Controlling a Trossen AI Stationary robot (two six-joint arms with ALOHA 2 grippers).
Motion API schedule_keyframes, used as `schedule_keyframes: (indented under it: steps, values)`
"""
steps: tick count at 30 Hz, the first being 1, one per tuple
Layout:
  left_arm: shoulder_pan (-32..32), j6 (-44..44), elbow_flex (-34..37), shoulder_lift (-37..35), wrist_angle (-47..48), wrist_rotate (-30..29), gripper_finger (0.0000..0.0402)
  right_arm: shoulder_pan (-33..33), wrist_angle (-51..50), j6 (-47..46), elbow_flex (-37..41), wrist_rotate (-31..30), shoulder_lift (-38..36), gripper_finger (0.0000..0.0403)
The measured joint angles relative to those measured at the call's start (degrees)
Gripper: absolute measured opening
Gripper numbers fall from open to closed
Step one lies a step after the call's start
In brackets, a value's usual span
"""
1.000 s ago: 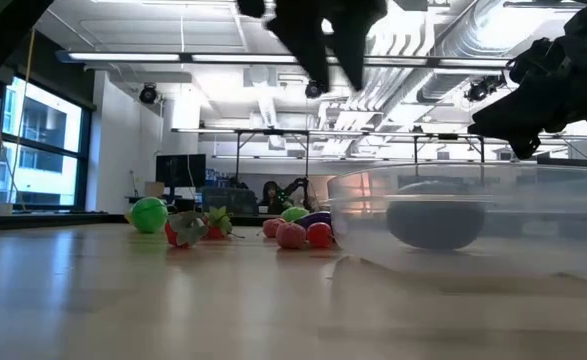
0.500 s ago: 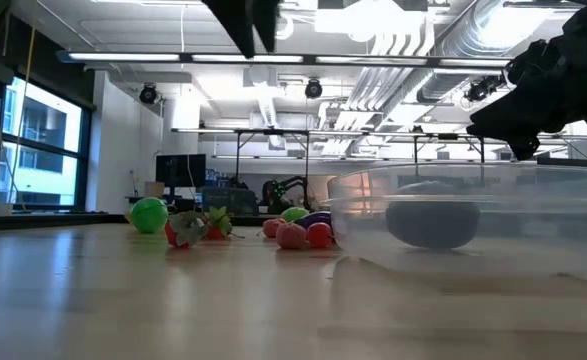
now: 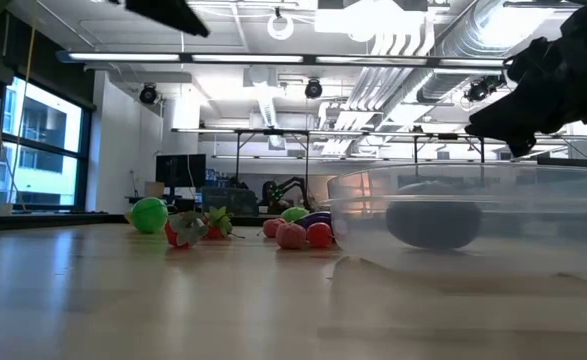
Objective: Pick and placing Produce into tupperware
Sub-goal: Put the blueberry into the transparent bin
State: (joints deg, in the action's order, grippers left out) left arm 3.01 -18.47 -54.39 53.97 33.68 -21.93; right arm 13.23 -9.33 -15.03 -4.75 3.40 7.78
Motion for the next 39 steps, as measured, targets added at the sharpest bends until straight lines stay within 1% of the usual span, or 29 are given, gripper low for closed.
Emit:
schedule_keyframes:
  steps: [3,6,8,11,16,23,28,31,39]
  values:
    - [0.85,-0.42,6.93,-8.18,-3.23,0.40,0.0298,0.00,3.66,2.00,0.00,-0.33,2.91,0.0108]
    - [1.17,-0.36,11.96,-14.68,-5.38,0.56,0.0298,0.00,7.46,3.41,0.00,-0.37,7.28,0.0108]
    - [1.15,0.23,14.16,-17.78,-5.89,0.56,0.0299,0.00,9.53,3.47,0.00,-1.15,10.62,0.0108]
    - [1.15,0.76,16.13,-20.47,-6.26,0.56,0.0299,0.02,11.26,2.31,0.00,-3.78,15.32,0.0108]
    - [1.11,0.76,16.61,-21.18,-6.51,0.56,0.0299,0.00,11.31,2.43,-2.31,-4.45,22.58,0.0108]
    - [1.11,0.76,16.61,-21.11,-6.69,0.54,0.0299,0.02,11.34,7.72,-9.15,-4.81,34.82,0.0108]
    - [1.11,0.76,16.61,-21.11,-6.61,0.54,0.0299,0.01,11.33,8.05,-10.98,-4.75,42.93,0.0110]
    - [1.11,0.76,16.61,-21.11,-6.58,0.54,0.0299,0.01,12.16,10.08,-11.04,-4.77,47.31,0.0124]
    - [1.11,0.76,16.61,-21.11,-6.50,0.52,0.0299,0.02,21.42,12.55,-11.06,-4.50,58.27,0.0191]
